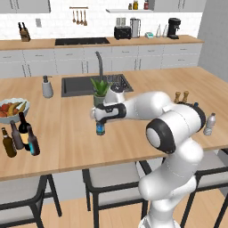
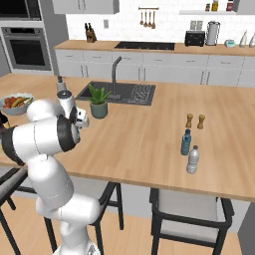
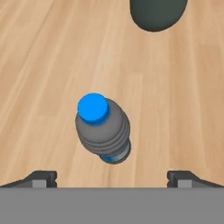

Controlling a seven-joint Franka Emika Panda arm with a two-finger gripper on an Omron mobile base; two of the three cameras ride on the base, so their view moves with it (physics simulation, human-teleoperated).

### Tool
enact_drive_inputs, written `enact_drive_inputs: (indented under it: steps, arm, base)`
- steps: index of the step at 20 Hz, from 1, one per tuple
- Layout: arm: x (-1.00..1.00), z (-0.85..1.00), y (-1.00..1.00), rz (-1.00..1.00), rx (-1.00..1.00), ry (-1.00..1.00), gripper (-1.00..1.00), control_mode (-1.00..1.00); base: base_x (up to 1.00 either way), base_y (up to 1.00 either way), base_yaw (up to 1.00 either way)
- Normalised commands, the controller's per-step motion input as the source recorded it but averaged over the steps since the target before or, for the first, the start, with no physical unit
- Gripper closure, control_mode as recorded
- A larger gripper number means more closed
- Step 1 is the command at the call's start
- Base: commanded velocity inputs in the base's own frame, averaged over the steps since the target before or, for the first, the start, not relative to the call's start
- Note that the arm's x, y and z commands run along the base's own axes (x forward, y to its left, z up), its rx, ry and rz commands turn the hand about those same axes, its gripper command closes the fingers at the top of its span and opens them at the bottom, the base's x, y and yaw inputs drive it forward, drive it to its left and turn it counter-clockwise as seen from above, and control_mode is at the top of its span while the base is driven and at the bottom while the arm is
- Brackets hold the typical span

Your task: Move the plastic bottles in the middle to the plastics group, and the glass bottles in the middle to the glass group.

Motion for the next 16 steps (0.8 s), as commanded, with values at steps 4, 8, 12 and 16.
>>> enact_drive_inputs:
  steps: [4, 8, 12, 16]
  arm:
    - [0.21, -0.06, 0.21, 0.02, 0.00, 0.07, -1.00, -1.00]
    - [0.18, 0.00, 0.19, 0.02, -0.02, 0.10, -1.00, -1.00]
    - [0.12, -0.02, 0.07, 0.02, -0.01, 0.02, -1.00, -1.00]
    - [0.01, -0.17, 0.00, 0.00, 0.00, 0.00, -1.00, -1.00]
  base:
    - [0.00, 0.00, 0.00]
    - [0.00, 0.00, 0.00]
    - [0.00, 0.00, 0.00]
    - [0.00, 0.00, 0.00]
